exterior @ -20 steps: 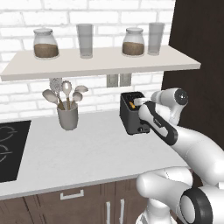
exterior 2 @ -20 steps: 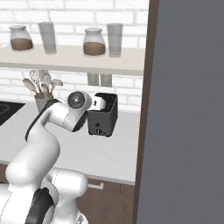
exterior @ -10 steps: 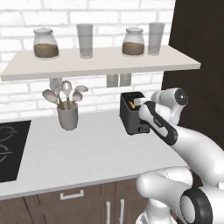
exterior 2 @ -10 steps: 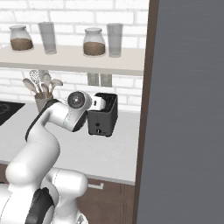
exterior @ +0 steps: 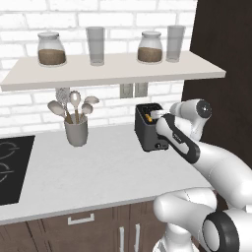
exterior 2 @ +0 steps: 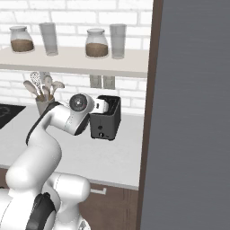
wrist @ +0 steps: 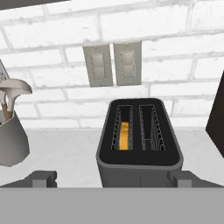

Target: Start the toaster. Once the lever pops up, take the bread to the plate on the dining counter.

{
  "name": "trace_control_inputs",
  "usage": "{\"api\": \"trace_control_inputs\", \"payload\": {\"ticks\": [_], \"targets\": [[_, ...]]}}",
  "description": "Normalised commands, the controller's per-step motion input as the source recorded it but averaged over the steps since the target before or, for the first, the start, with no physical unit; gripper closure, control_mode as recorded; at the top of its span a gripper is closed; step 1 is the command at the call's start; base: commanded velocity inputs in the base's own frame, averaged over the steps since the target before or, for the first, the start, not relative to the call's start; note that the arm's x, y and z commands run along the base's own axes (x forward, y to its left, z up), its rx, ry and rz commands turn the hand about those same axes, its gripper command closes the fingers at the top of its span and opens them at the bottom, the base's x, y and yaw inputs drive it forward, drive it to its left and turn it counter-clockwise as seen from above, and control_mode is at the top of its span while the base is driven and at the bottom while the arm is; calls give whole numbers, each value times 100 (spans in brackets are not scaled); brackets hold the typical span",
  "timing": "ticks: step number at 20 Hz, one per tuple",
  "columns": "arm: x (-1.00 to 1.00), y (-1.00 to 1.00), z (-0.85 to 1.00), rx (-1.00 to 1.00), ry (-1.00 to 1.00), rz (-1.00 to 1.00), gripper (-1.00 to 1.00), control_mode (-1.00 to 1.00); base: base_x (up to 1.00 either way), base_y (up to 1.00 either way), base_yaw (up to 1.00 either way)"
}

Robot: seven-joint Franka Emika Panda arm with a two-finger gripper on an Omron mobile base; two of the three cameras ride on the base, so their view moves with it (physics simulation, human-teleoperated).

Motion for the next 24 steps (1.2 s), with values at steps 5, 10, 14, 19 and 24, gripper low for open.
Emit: {"api": "trace_control_inputs", "payload": {"ticks": [5,10,14,19,24], "targets": [[0,0,0,0,0,0,-100,-100,0,0,0],[0,0,0,0,0,0,-100,-100,0,0,0],[0,0,0,0,0,0,-100,-100,0,0,0],[0,0,0,0,0,0,-100,-100,0,0,0],[0,0,0,0,0,0,-100,-100,0,0,0]]}}
